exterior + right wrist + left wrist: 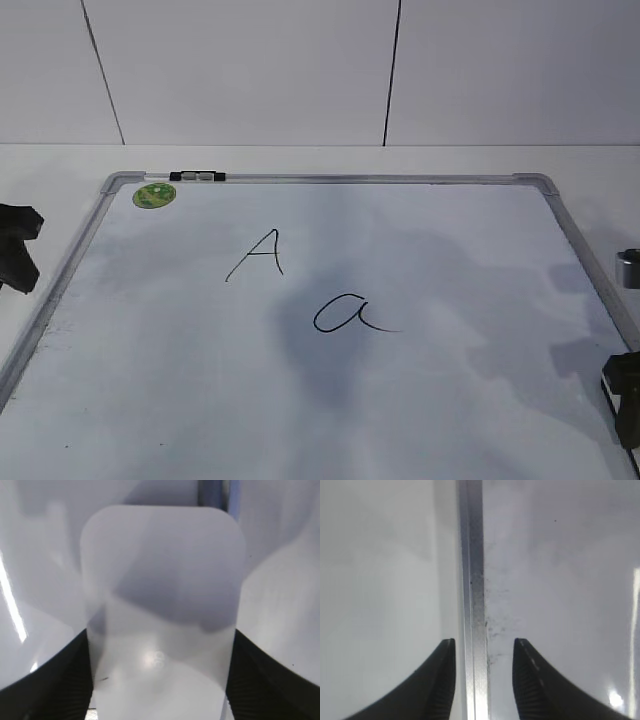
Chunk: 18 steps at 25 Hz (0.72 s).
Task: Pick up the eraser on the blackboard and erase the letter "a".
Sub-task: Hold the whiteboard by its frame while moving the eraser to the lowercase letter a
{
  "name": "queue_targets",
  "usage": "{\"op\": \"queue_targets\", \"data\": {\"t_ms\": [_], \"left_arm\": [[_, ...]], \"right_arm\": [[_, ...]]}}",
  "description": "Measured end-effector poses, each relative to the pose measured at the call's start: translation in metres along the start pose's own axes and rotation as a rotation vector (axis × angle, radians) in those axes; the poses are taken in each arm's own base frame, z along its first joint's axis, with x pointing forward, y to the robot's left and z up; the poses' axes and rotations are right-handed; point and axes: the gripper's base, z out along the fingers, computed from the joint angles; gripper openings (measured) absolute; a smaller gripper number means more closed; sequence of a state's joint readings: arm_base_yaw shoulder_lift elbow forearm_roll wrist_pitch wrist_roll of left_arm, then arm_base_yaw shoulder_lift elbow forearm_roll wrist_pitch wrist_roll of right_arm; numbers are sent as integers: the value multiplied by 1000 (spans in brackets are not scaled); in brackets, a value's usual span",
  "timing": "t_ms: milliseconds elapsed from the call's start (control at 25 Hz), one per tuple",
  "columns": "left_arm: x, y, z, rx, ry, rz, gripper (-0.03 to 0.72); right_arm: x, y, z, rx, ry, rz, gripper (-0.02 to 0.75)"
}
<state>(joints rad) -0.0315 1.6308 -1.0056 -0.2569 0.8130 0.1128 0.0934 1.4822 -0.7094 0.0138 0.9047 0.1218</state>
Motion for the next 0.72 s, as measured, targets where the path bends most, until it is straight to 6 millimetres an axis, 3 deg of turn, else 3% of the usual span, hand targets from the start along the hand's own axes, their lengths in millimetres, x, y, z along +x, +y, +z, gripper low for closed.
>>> {"op": "queue_targets", "data": {"t_ms": [320,720], "left_arm": [[-23,5,31,-10,54,12,279],[-24,11,56,-31,113,19,244]], "right_arm": [[0,0,0,0,1,0,565],[0,0,0,0,1,0,565]]}}
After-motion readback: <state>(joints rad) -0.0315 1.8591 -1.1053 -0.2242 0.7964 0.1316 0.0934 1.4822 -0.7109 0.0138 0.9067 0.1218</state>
